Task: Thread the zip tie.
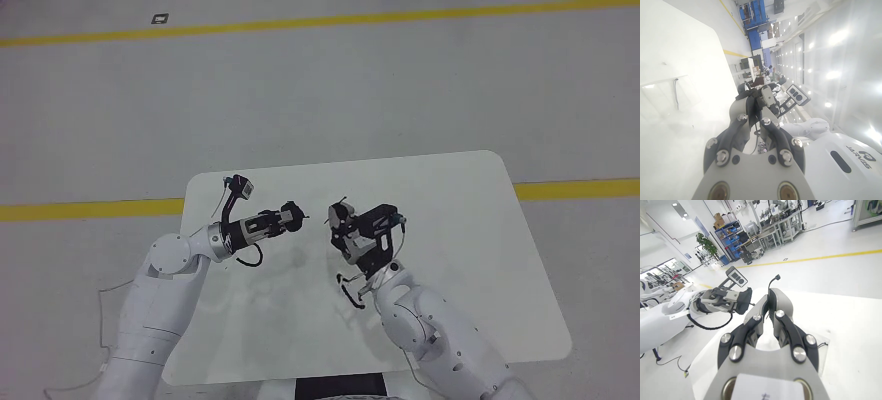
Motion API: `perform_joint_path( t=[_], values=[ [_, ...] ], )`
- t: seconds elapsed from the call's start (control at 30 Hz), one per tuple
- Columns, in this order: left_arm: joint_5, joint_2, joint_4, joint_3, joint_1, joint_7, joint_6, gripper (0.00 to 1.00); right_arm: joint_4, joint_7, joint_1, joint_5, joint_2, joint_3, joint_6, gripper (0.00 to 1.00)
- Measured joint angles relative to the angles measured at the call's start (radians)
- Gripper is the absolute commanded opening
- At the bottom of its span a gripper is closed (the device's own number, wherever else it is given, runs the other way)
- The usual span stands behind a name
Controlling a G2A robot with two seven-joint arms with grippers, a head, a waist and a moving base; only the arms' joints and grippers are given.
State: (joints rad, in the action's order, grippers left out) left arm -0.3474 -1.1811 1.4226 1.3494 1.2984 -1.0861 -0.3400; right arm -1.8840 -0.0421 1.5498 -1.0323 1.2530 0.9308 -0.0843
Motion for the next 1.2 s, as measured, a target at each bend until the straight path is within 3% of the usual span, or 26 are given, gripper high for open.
perform_joint_path(
  t=[0.73, 0.87, 1.2],
  values=[
    [0.000, 0.000, 0.000, 0.000, 0.000, 0.001, 0.000, 0.00, 0.002, -0.052, 0.009, -0.059, 0.011, -0.023, -0.002, 0.00],
    [0.024, 0.003, 0.009, -0.013, 0.009, 0.038, 0.009, 0.00, 0.004, -0.057, 0.010, -0.059, 0.012, -0.023, -0.002, 0.00],
    [0.025, 0.011, -0.006, -0.042, 0.006, 0.058, 0.005, 0.00, 0.004, -0.057, 0.010, -0.059, 0.012, -0.023, -0.002, 0.00]
  ],
)
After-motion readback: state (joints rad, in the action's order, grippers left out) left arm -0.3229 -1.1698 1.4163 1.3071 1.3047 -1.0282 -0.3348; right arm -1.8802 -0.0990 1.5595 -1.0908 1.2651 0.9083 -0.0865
